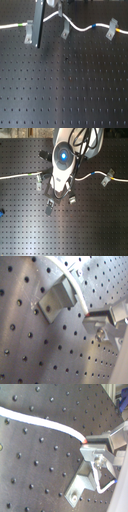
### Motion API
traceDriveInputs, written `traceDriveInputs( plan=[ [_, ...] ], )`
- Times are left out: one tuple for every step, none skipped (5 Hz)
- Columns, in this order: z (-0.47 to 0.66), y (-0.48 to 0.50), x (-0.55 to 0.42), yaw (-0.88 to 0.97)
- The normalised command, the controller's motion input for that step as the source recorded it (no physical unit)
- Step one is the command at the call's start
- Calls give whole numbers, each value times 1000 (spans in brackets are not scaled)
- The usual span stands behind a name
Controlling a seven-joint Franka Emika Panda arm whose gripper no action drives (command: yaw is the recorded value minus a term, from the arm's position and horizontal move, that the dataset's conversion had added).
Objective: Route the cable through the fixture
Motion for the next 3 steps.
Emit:
traceDriveInputs(
  plan=[
    [374, 48, -84, -111],
    [289, 57, -109, -57],
    [151, 27, -92, 0]
  ],
)
